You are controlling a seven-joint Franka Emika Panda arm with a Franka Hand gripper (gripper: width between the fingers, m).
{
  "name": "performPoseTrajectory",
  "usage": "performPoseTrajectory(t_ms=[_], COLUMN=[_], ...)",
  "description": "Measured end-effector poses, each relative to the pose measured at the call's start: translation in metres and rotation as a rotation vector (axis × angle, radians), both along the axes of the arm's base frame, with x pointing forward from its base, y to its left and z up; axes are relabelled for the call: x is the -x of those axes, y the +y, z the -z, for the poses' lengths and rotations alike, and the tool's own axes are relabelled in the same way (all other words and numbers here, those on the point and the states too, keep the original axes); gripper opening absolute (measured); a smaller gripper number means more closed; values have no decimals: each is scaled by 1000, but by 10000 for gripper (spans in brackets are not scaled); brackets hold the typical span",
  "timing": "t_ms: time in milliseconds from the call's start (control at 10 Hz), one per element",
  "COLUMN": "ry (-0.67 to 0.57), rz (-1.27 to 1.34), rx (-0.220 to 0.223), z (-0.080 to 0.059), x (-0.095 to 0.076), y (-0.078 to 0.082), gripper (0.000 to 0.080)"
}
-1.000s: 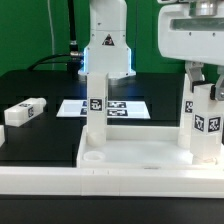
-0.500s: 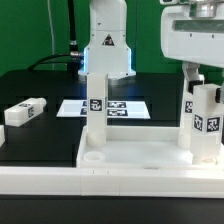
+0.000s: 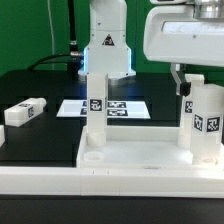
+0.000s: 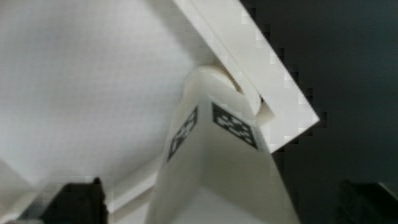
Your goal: Assemble desk
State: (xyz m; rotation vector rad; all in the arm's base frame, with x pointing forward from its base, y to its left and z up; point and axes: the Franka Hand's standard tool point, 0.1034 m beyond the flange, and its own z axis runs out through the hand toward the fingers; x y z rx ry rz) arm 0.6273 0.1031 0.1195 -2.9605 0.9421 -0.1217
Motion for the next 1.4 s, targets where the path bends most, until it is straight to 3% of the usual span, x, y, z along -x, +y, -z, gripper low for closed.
performPoseTrajectory(t_ms=[800, 1100, 1400], ry=[-2, -2, -2], rz=[-542, -537, -502], rx=[66, 66, 63], z=[0, 1, 1], x=[-1, -1, -1], y=[-1, -1, -2], gripper=[649, 287, 288])
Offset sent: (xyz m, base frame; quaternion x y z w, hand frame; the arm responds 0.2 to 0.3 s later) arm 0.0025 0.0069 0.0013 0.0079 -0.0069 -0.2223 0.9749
